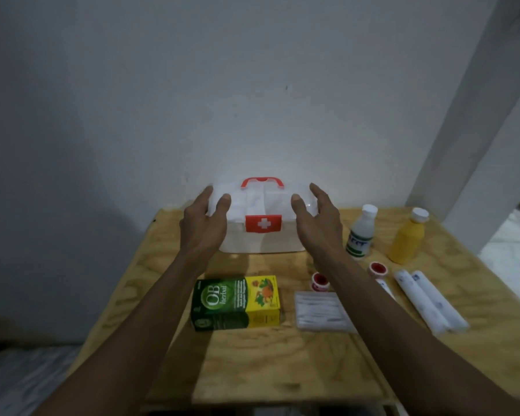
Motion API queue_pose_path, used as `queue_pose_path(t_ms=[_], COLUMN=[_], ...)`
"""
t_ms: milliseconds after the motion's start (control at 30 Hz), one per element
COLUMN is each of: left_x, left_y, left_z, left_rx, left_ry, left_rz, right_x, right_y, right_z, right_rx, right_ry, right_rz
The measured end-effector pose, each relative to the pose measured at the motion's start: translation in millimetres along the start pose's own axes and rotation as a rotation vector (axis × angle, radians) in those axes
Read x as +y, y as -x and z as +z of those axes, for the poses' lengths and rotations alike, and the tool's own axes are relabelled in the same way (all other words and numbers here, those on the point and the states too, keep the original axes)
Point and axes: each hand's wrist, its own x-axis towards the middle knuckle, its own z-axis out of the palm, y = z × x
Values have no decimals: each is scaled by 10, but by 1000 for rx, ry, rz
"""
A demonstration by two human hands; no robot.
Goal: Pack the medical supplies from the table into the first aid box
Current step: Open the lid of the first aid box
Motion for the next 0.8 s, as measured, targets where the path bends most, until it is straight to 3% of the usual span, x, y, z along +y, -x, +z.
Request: queue_pose_path(t_ms=[333,500,667,800], left_x=[9,185,223,148], left_y=[243,177,72,96], left_z=[-58,-9,85,122], left_rx=[-19,-29,-80,-76], left_ry=[-35,-99,-161,-170], left_rz=[4,38,73,69], right_x=[-29,-171,-272,-284], right_y=[249,537,693,672], right_z=[-114,29,367,510], right_rx=[-5,286,346,424], right_ry=[72,0,-255,-319], right_rz=[31,-4,272,348])
